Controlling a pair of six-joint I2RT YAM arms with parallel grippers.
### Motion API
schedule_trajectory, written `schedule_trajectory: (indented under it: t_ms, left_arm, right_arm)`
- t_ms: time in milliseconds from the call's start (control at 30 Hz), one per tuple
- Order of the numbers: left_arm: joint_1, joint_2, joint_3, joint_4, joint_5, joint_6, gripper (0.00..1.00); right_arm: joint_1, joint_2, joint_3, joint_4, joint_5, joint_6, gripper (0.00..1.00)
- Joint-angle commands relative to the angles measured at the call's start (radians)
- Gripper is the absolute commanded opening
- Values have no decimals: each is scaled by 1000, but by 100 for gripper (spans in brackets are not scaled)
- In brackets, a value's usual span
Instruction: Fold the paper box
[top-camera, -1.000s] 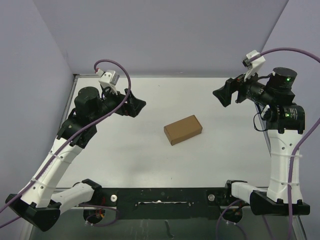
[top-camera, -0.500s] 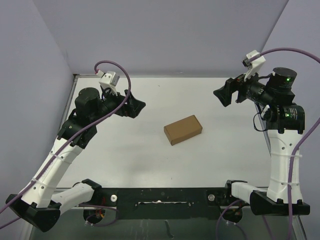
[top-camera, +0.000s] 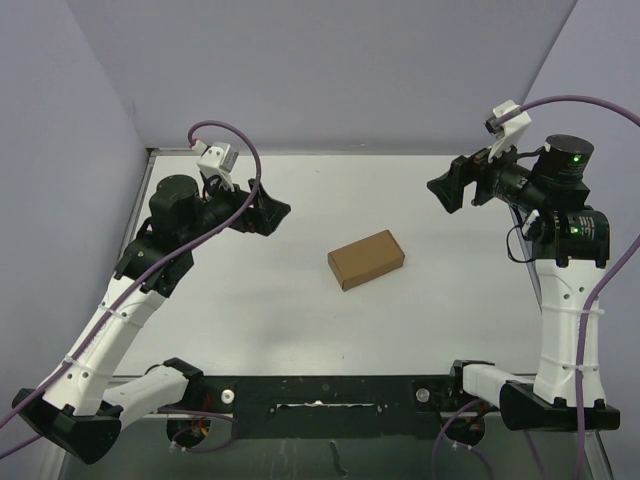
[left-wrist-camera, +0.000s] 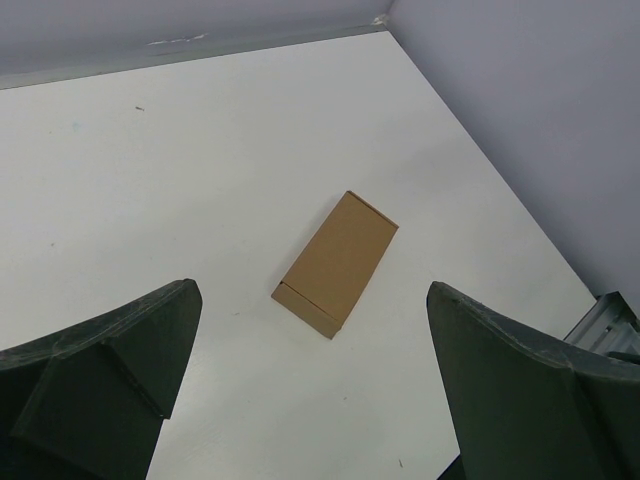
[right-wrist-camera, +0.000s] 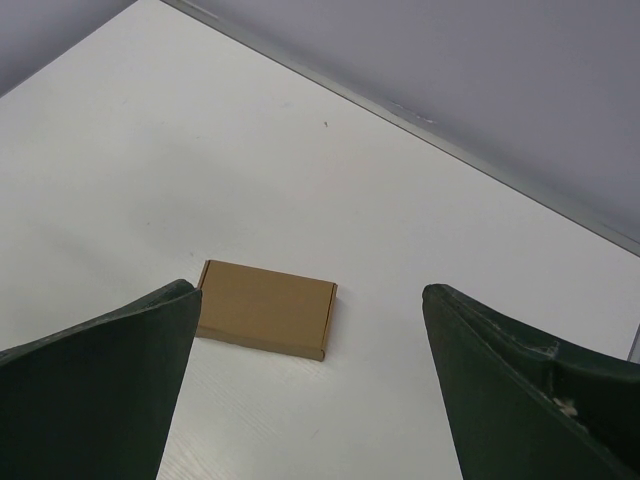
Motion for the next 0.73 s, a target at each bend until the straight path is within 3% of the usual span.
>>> schedule_trajectory:
  t_ms: [0,700]
  left_arm:
    - [8,-23,9,44,19,5,98]
    - [10,-15,12,47,21,10,98]
  right_arm:
    - [-5,-11,25,23,8,12,98]
    - [-13,-6,28,35,-18,-26,98]
